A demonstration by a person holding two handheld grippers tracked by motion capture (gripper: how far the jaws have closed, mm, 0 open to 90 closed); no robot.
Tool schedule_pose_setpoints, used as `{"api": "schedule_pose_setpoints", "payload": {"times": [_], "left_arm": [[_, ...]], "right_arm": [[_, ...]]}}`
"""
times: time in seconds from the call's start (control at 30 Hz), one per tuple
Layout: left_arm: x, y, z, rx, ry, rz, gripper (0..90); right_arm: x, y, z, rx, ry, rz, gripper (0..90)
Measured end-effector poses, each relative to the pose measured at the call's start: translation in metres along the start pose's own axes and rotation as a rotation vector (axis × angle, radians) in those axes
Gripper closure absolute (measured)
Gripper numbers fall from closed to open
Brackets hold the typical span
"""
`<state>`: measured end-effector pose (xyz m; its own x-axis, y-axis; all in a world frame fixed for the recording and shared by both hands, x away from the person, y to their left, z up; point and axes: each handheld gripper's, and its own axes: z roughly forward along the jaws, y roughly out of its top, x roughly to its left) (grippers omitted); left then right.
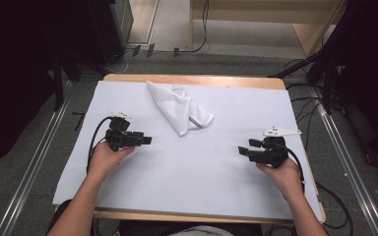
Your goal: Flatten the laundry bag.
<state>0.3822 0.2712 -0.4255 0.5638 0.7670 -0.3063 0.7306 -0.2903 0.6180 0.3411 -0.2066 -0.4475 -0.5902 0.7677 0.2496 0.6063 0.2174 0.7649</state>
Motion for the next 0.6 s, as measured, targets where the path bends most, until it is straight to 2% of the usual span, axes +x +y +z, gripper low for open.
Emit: {"api": "schedule_pose_setpoints", "payload": {"times": [0.07,0.23,0.3,0.47,0.6], "left_arm": [[0.000,0.001,0.000,-0.002,0.003,0.018,45.1],[0.001,0.002,0.002,0.007,0.005,0.023,43.4],[0.002,0.002,0.002,0.004,0.010,0.020,42.4],[0.004,0.002,0.000,0.004,0.007,0.019,41.1],[0.005,0.001,-0.003,0.017,0.007,0.007,40.4]], "right_arm": [[0.000,0.001,0.000,0.004,0.000,0.006,45.0],[0.007,0.004,0.001,0.001,-0.002,0.000,45.4],[0.010,0.006,0.002,0.003,-0.010,-0.008,45.8],[0.014,0.009,0.002,0.021,-0.006,0.012,48.7],[0.016,0.008,0.002,0.030,-0.010,0.010,48.4]]}}
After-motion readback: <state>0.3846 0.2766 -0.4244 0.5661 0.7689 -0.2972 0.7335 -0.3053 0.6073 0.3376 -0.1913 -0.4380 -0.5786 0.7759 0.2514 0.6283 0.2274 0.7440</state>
